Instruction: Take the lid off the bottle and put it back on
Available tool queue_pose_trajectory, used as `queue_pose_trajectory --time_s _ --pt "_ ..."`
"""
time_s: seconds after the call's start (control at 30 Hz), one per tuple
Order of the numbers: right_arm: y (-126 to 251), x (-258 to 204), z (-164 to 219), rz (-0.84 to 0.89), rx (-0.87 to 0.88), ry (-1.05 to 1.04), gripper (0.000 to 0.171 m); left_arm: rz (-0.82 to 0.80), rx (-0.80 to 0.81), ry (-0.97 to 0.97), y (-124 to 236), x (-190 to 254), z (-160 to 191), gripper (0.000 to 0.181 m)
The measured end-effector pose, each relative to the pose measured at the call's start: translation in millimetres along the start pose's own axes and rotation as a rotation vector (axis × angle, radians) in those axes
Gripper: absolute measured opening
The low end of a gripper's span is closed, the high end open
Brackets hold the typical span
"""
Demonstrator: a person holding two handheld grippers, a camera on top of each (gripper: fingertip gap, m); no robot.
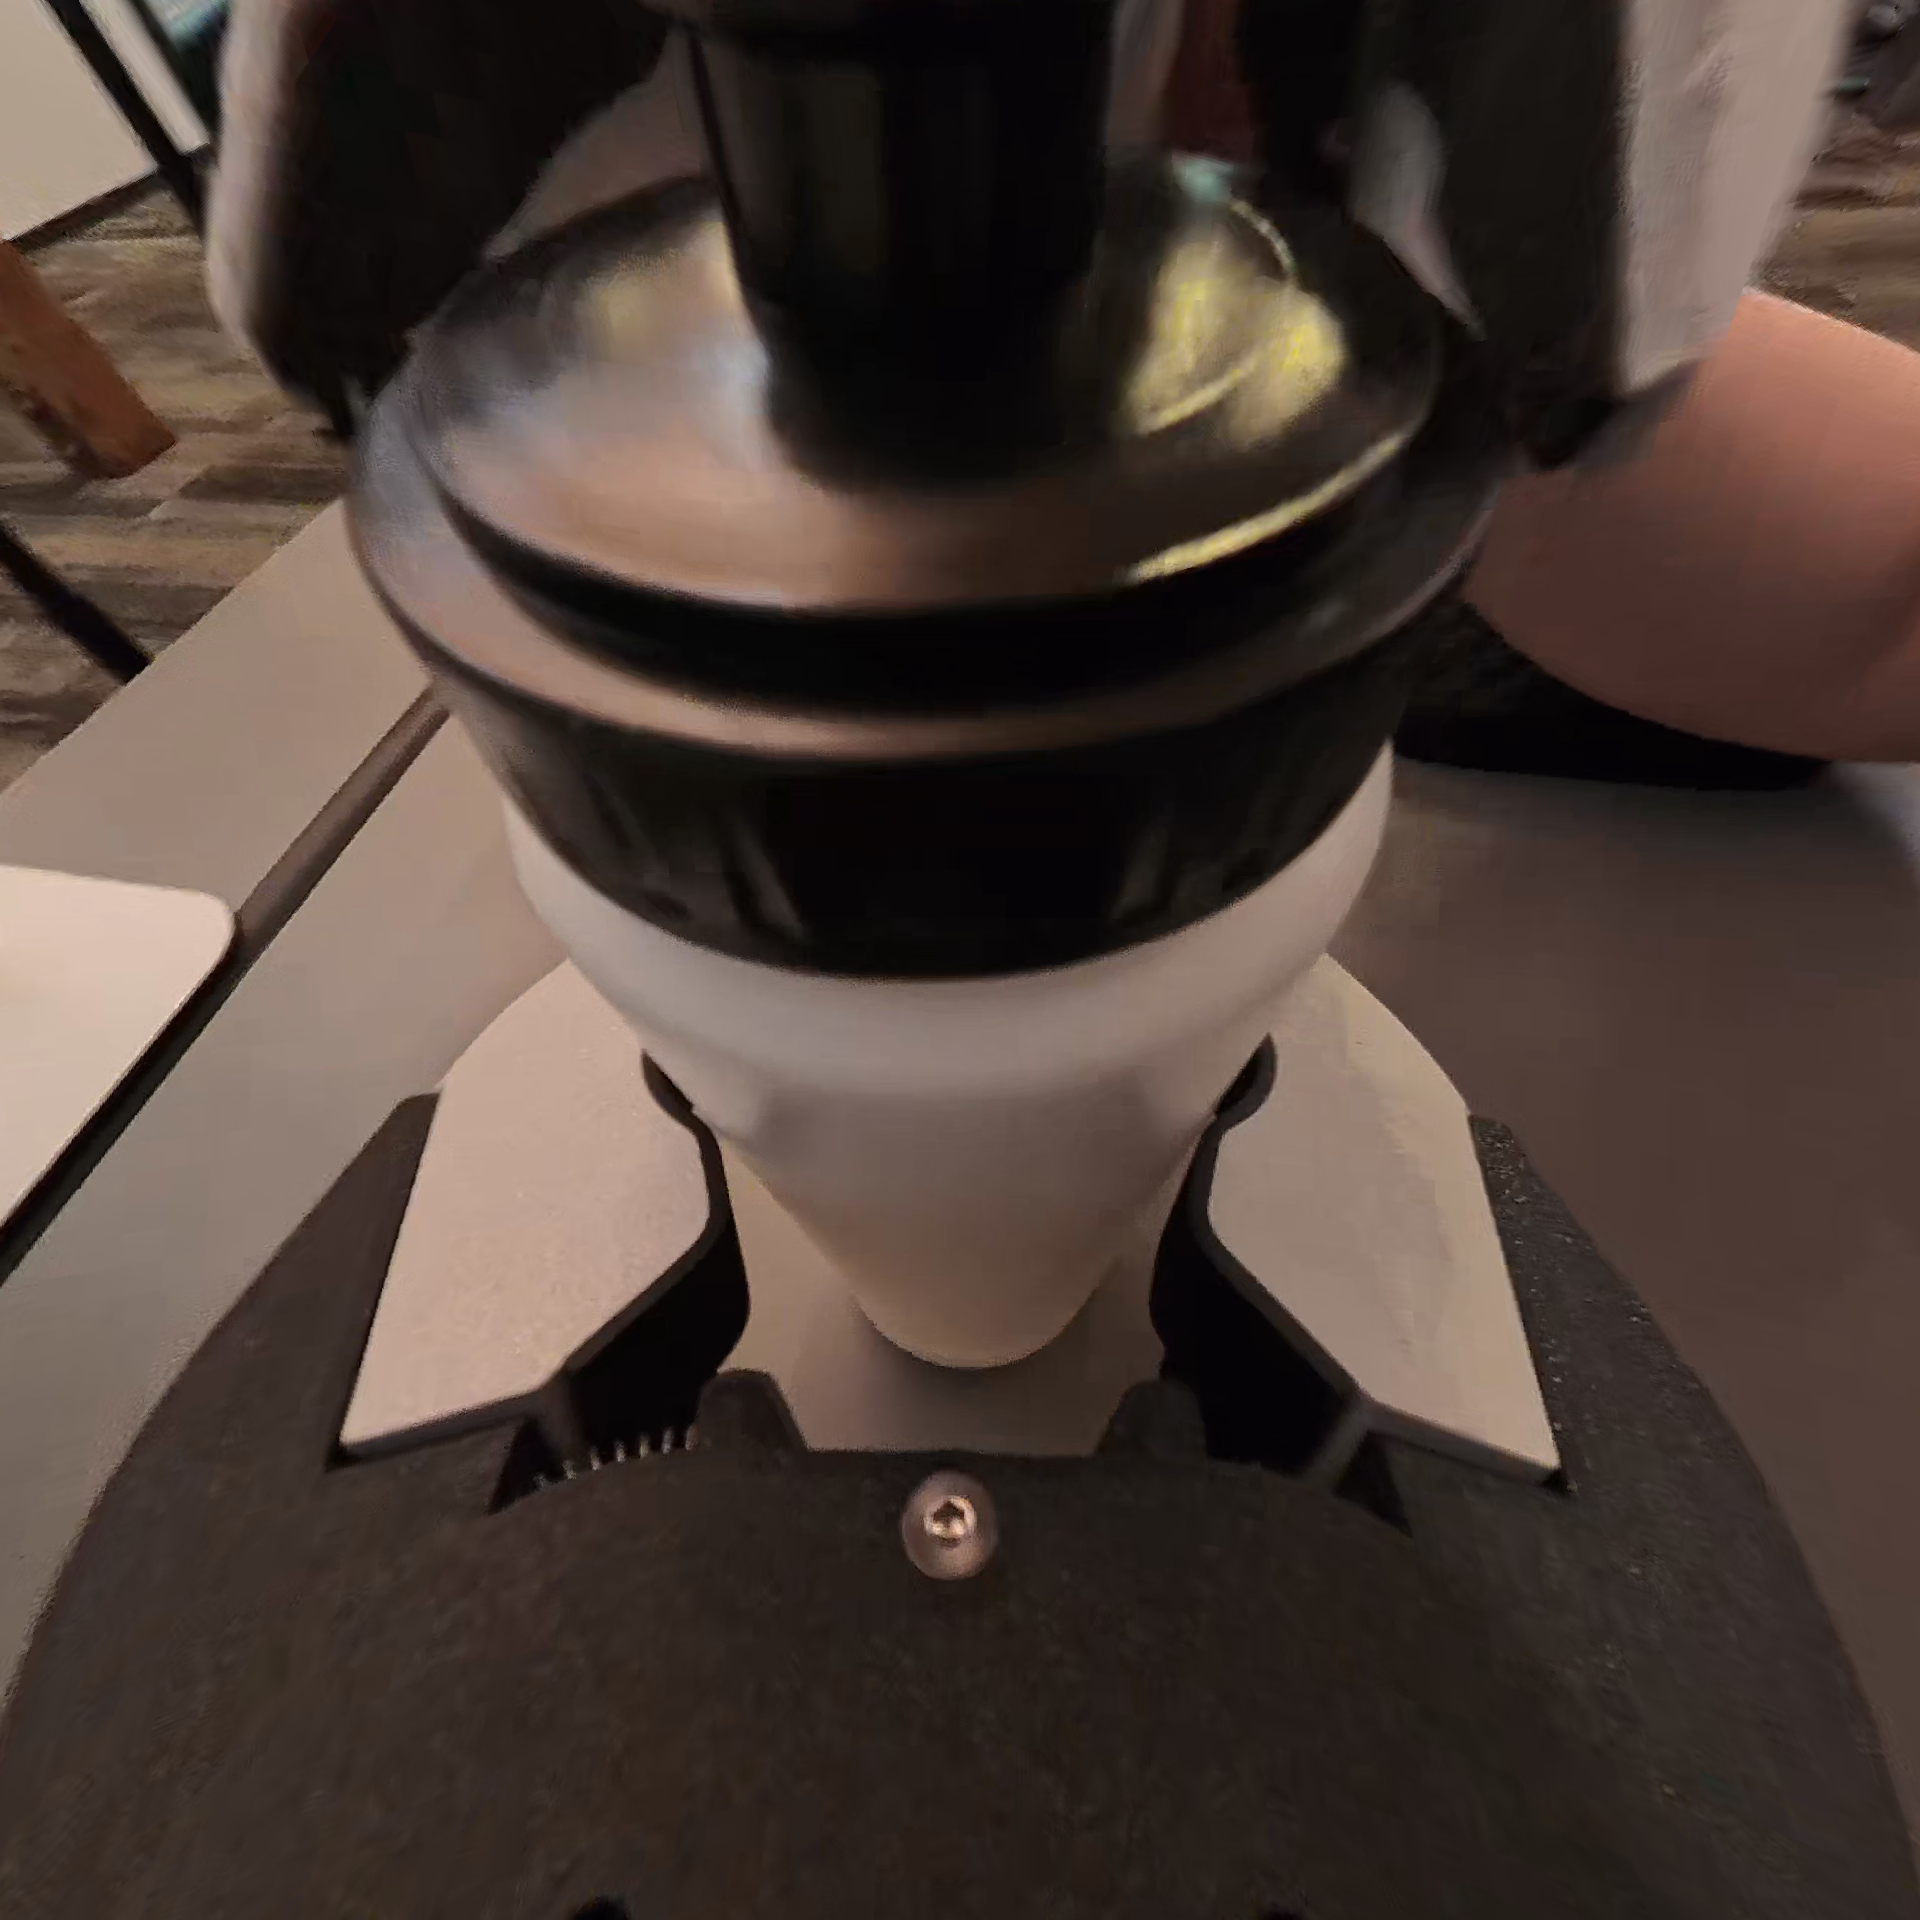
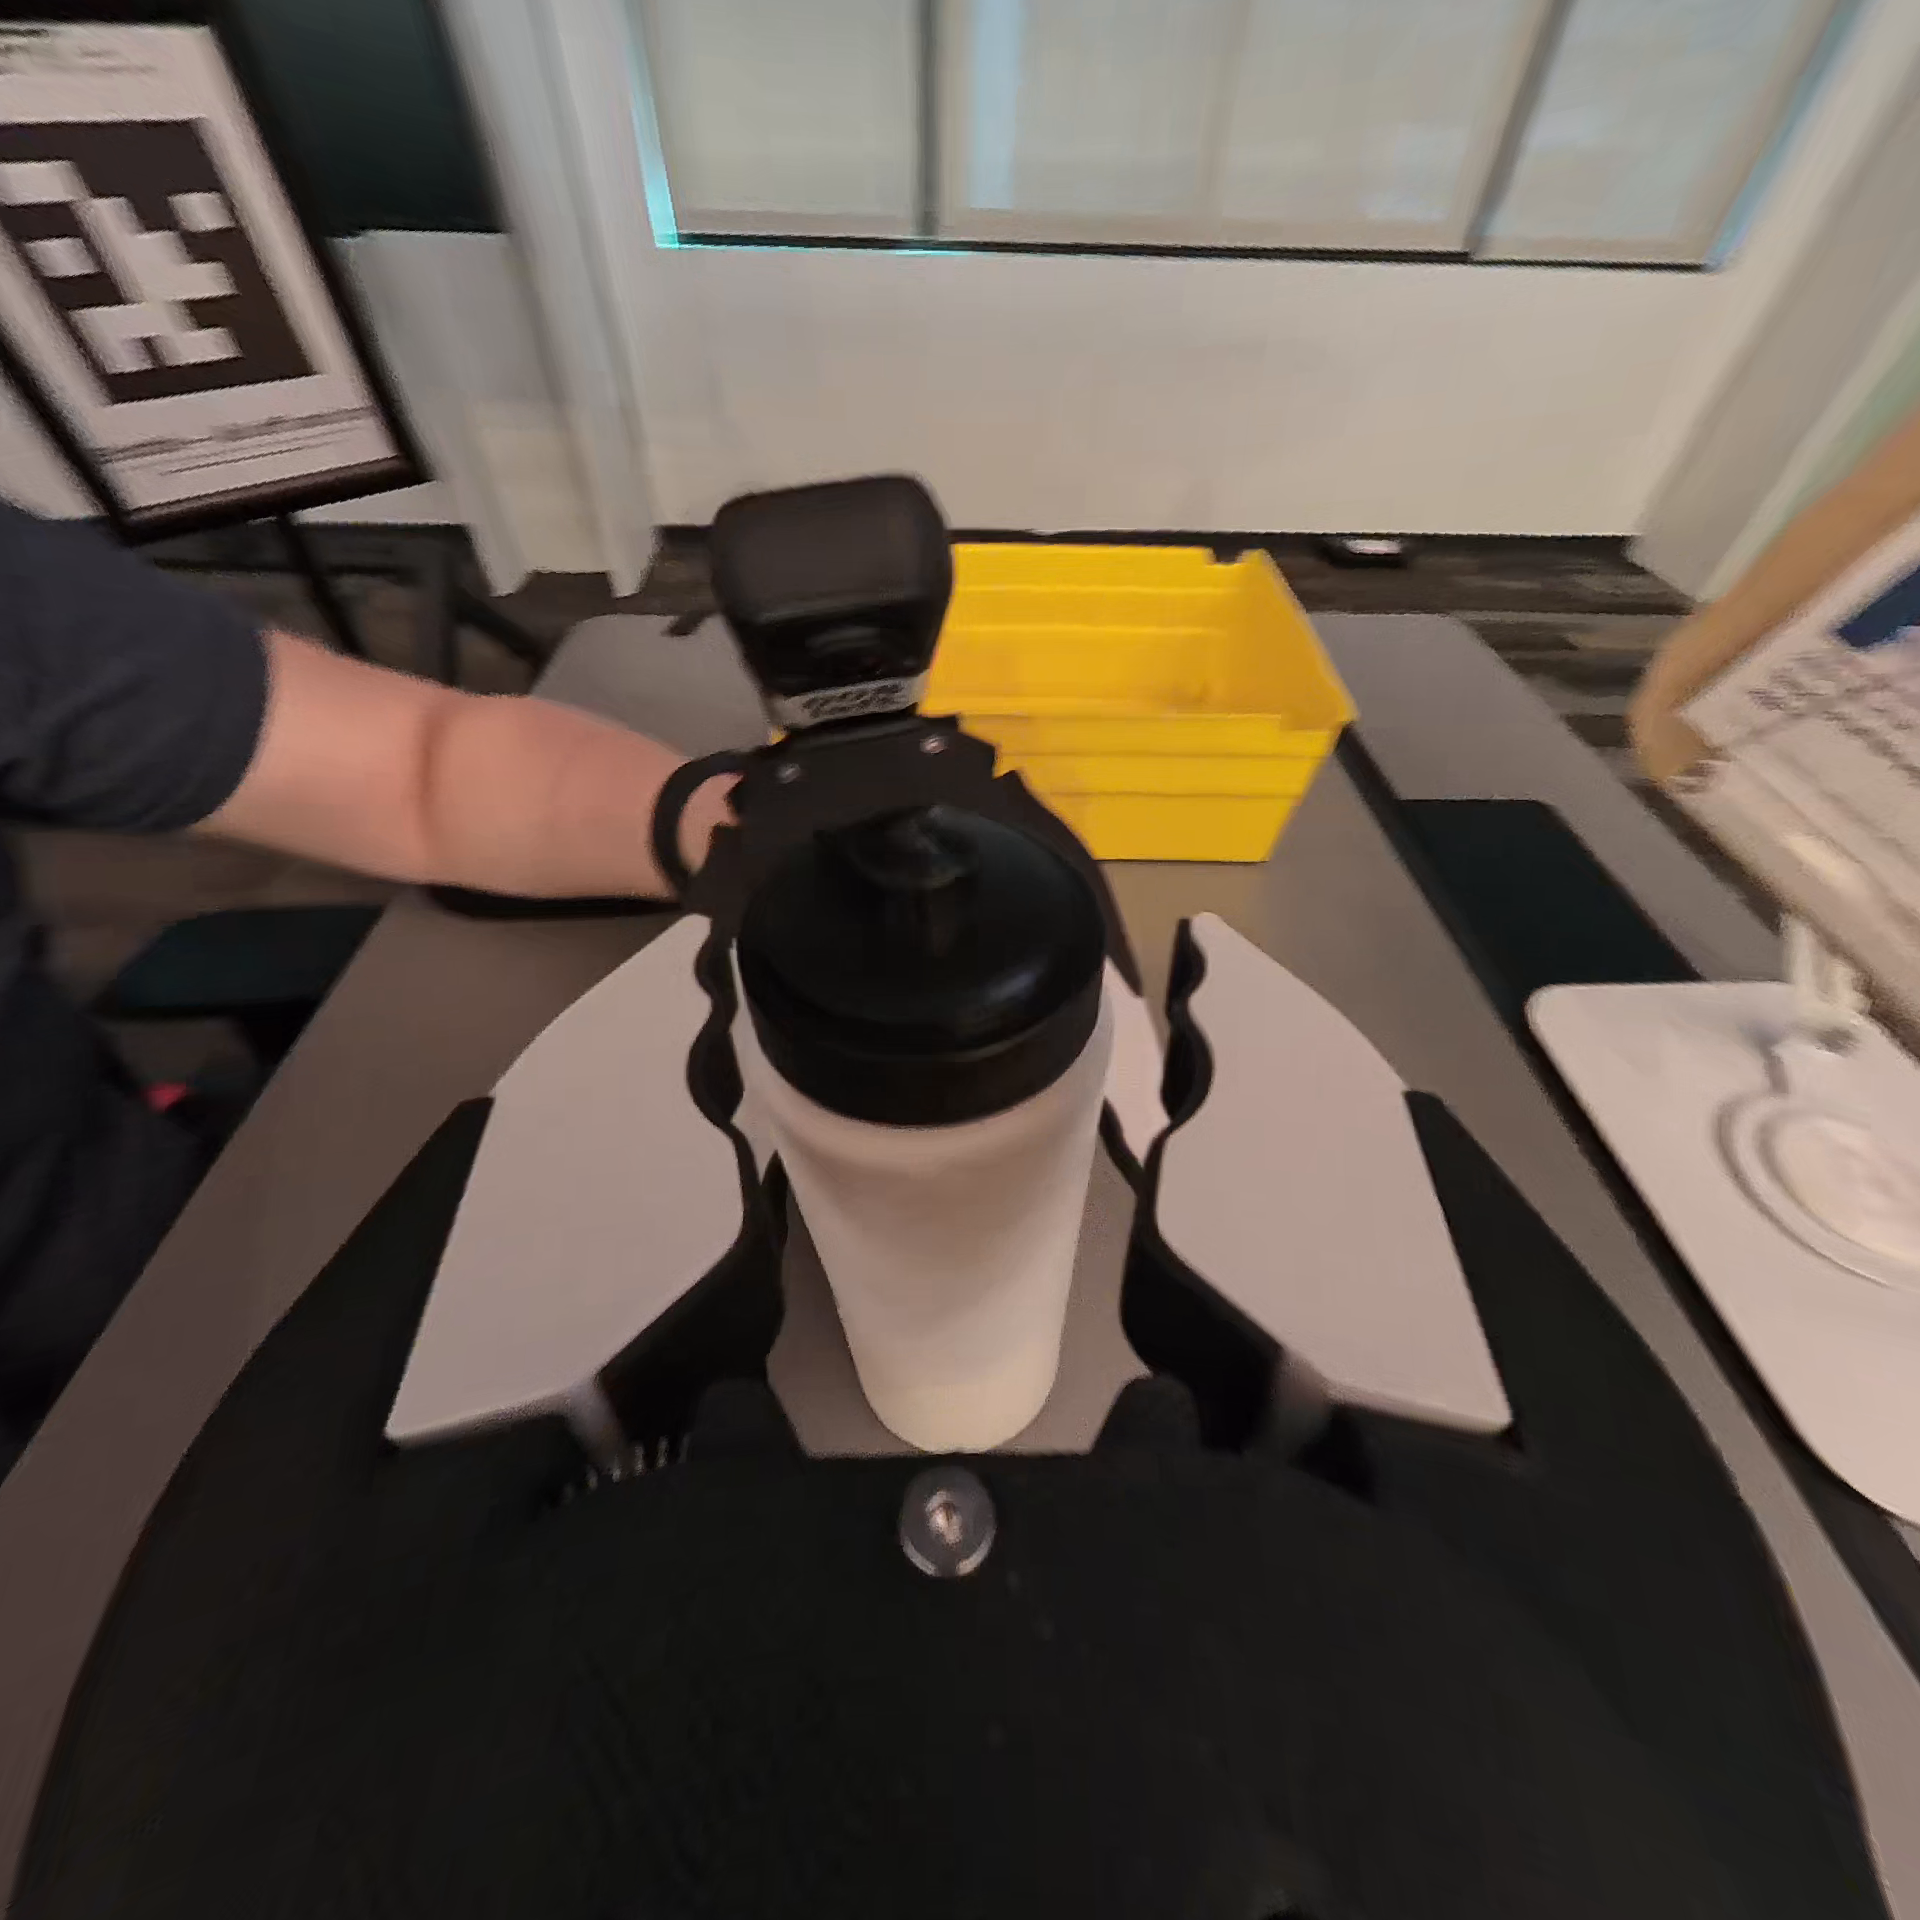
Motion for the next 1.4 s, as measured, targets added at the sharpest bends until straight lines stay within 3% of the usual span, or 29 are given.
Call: queue_pose_trajectory --time_s 0.23,0.3,0.47,0.63,0.7,0.9,1.07,1.23,1.3,1.4 --pt "-16 3 -4 0.235 -0.121 0.032 0.087 -0.091 -0.003 0.075 2 -12 1 0.099" --pt "-19 4 1 0.251 -0.165 0.031 0.078 -0.099 -0.004 0.074 2 -12 1 0.099" --pt "-14 6 4 0.181 -0.133 0.009 0.076 -0.089 0.085 0.062 -1 -10 -1 0.099" --pt "-9 8 5 0.036 -0.021 -0.065 0.076 -0.089 0.348 0.037 -4 -6 -6 0.1" --pt "-9 10 6 0.028 -0.007 -0.076 0.076 -0.092 0.383 0.053 -3 -6 -6 0.099" --pt "-10 5 5 0.066 -0.056 -0.002 0.076 -0.121 0.26 0.043 -10 -7 4 0.101" --pt "-10 8 1 0.197 -0.125 -0.012 0.08 -0.145 0.234 0.072 -9 -13 6 0.1" --pt "-10 6 7 0.242 -0.242 -0.024 0.072 -0.13 0.221 0.074 -8 -13 6 0.099" --pt "-8 0 6 0.18 -0.236 0.012 0.073 -0.063 0.206 0.03 -11 -5 4 0.099" --pt "8 -25 6 -0.066 -0.161 0.149 0.073 0.152 0.163 -0.106 -19 26 1 0.099"
Point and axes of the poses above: each gripper's, where its closed fingertips meet, y back along the fingers, z out of its underside, x = y × z across the jaws, the point moved 4 cm from there along y, back along the fingers, and after that the axes turned 12 degrees about z, right-handed, at the moved point
